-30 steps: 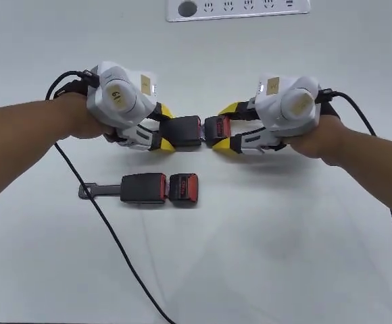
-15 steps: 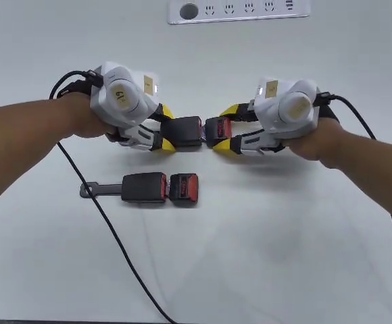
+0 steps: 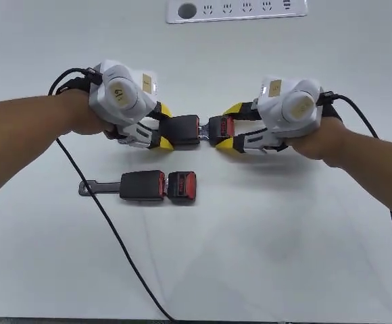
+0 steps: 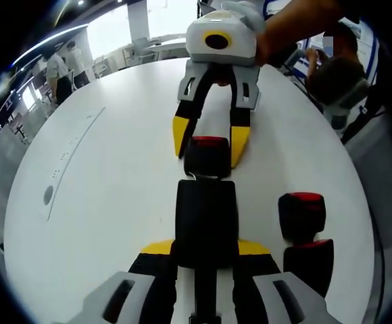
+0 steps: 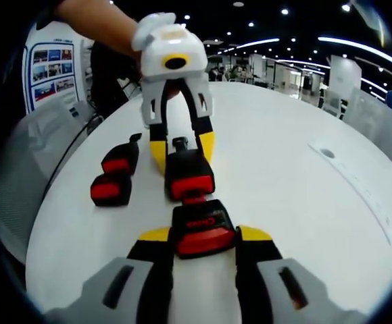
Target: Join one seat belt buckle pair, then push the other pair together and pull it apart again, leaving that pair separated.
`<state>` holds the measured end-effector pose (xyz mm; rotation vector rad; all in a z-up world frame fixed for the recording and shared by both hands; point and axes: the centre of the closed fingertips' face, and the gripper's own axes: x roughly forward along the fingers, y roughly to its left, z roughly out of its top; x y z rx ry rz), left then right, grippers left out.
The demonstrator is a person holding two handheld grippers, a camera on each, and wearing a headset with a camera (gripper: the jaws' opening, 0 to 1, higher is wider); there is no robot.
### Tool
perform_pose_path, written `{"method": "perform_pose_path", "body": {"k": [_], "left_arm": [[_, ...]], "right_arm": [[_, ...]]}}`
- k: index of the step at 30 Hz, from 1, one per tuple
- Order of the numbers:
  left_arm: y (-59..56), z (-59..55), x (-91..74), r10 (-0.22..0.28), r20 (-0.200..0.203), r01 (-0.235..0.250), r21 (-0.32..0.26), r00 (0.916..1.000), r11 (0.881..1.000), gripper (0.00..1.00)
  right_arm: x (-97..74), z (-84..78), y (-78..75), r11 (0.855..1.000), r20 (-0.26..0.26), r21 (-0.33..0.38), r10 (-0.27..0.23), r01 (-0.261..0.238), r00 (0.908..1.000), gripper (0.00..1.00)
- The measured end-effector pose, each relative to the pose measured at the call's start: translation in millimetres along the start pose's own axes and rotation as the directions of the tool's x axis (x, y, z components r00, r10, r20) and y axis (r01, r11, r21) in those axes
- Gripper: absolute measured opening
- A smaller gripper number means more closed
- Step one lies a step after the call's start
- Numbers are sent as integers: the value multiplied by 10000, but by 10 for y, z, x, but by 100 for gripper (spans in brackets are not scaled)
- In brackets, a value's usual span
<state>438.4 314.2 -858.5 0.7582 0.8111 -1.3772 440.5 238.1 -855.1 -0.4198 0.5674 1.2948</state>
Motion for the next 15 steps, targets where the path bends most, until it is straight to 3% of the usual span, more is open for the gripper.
{"method": "perform_pose_path", "body": {"k": [15], "left_arm": [[1, 3, 0, -18, -150, 19, 38, 9999, 10000, 32]], "right_arm": [[-118, -74, -24, 9999, 4, 73, -109, 109, 9999, 35]]}}
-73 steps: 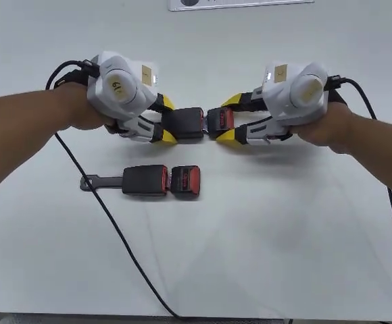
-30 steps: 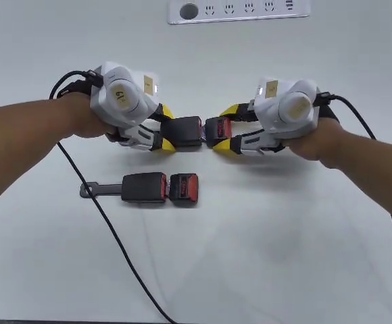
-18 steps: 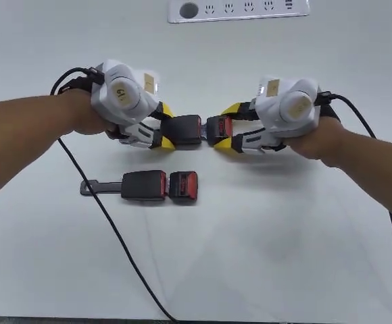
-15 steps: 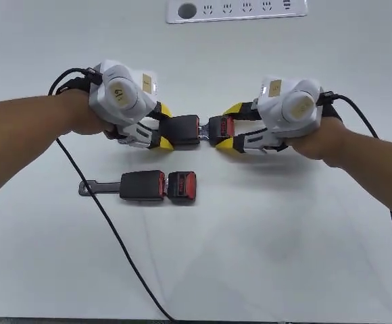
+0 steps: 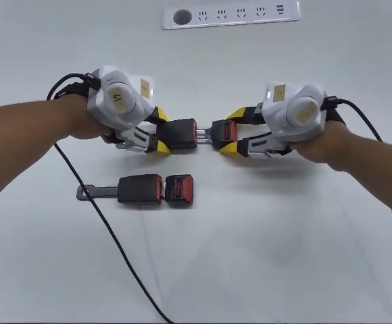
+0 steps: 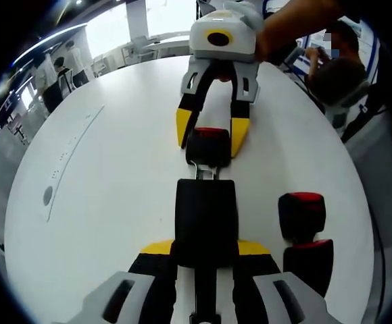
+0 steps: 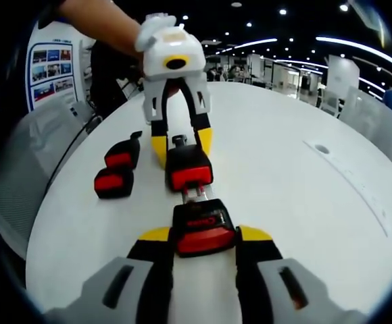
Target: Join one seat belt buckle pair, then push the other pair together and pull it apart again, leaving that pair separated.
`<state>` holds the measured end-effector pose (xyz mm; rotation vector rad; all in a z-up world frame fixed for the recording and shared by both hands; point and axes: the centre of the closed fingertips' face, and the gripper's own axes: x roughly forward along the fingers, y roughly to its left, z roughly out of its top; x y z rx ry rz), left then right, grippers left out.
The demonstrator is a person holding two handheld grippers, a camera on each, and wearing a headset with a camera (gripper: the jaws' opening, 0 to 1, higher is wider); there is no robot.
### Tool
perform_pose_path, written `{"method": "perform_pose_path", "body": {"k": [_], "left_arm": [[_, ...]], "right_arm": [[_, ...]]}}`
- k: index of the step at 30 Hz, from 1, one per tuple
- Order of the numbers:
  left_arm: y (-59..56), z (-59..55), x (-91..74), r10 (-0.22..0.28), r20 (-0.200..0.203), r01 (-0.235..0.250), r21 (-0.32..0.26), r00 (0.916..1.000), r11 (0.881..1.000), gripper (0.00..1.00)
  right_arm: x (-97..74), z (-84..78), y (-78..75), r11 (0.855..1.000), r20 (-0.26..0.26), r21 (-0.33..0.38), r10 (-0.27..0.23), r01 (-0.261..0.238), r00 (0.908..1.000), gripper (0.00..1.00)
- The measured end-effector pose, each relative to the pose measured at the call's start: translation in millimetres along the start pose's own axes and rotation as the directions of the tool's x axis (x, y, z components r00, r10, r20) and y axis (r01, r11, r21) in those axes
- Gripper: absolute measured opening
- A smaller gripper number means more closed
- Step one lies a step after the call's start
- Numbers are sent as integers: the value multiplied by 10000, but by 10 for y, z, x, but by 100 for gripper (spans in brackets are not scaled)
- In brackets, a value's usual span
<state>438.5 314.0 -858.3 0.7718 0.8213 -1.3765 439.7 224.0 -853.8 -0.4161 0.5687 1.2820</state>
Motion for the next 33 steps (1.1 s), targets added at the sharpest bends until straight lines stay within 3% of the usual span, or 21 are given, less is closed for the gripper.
{"method": "perform_pose_path", "body": {"k": [20, 33], "left_arm": [[-3, 20, 14, -74, -78, 74, 68, 9999, 9999, 32], [-11, 15, 15, -131, -151, 133, 83, 9998, 9999, 32]], "right_arm": [[-253, -324, -244, 9998, -344, 138, -128, 133, 9993, 36], [-462, -485, -260, 9994, -460, 262, -233, 245, 9987, 36]]}}
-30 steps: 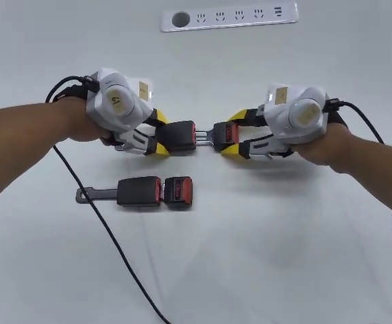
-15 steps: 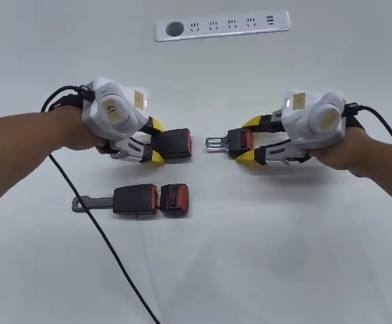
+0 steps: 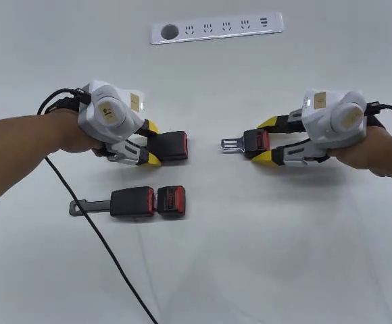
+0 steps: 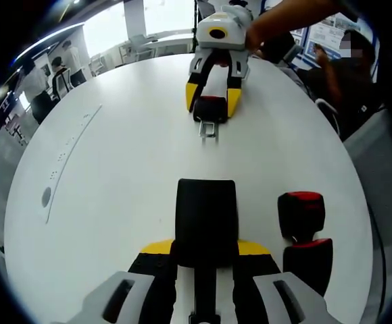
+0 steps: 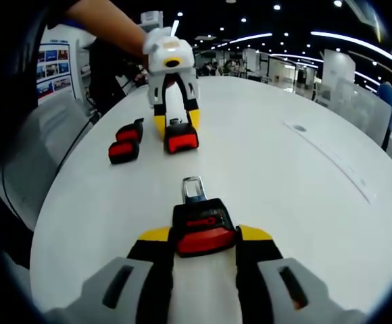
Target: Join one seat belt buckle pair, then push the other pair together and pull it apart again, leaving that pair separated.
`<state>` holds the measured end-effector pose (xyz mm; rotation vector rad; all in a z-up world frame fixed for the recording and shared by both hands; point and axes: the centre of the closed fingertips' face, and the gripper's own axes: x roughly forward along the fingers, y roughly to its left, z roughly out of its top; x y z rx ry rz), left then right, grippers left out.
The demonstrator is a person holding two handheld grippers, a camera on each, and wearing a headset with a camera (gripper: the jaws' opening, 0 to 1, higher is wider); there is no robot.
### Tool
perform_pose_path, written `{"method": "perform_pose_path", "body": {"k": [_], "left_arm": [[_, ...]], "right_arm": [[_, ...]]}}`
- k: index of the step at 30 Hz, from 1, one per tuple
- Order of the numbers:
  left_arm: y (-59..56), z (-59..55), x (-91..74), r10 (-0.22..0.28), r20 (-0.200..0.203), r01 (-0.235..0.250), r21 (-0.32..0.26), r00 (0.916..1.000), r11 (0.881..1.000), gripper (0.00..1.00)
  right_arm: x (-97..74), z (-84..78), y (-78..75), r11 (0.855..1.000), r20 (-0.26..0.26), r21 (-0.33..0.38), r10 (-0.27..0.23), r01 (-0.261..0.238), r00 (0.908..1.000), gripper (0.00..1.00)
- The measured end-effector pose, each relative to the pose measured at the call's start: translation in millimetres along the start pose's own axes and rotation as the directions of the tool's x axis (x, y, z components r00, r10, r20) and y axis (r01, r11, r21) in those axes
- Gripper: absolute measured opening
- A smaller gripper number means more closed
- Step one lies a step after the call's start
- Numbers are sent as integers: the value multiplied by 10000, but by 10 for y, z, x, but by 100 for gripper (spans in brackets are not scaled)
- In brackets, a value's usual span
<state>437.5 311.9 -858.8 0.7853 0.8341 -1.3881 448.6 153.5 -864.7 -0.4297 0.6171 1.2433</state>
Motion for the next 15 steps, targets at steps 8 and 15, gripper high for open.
{"method": "perform_pose_path", "body": {"k": [8, 15], "left_arm": [[0, -5, -4, -22, -4, 22, 38, 10000, 10000, 32], [2, -10, -5, -39, -35, 39, 75, 10000, 10000, 32]], "right_arm": [[-163, -115, 6, 9999, 31, 66, -159, 158, 9999, 36], [-287, -198, 32, 9997, 32, 109, -207, 207, 9998, 36]]}}
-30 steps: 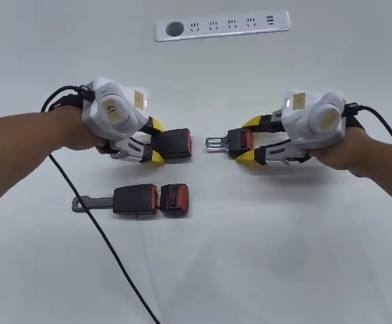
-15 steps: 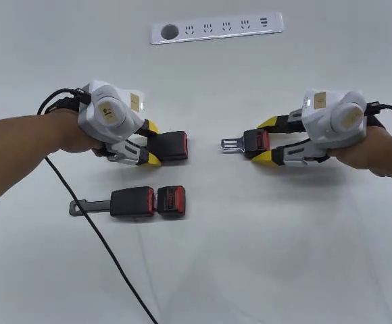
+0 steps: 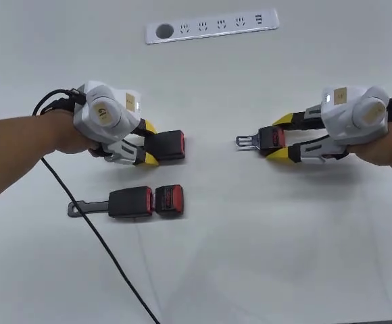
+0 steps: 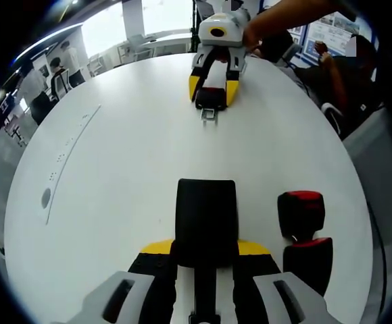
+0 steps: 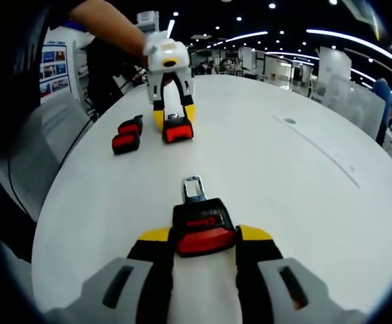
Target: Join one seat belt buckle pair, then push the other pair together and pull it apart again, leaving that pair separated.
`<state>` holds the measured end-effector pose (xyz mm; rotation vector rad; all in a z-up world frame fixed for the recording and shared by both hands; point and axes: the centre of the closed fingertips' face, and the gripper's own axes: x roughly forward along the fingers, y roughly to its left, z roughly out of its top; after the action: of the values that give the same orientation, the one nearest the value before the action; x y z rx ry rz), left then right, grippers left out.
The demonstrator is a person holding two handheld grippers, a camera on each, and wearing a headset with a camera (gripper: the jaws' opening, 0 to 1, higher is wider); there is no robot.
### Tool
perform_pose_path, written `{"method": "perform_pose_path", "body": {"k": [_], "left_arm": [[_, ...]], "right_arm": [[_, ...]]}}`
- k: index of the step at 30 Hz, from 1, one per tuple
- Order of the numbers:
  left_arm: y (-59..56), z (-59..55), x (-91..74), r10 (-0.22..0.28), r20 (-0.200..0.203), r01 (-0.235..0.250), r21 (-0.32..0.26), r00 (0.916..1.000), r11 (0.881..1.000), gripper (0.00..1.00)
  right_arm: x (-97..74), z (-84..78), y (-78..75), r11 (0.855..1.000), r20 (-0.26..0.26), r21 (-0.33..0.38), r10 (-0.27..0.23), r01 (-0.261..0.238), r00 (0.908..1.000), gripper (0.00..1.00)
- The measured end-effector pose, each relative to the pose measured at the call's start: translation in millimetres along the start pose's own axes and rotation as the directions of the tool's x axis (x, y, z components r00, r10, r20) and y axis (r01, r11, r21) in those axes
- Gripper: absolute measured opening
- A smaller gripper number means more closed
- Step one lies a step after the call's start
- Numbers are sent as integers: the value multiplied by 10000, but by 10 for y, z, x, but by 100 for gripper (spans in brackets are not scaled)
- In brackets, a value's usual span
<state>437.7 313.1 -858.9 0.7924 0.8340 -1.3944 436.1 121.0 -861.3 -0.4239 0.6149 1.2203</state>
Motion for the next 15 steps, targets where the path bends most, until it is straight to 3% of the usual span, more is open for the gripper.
{"method": "perform_pose_path", "body": {"k": [15], "left_arm": [[1, 0, -6, -12, 33, 12, 19, 10000, 10000, 32]], "right_arm": [[-282, -161, -10, 9998, -92, 202, -81, 83, 9999, 36]]}}
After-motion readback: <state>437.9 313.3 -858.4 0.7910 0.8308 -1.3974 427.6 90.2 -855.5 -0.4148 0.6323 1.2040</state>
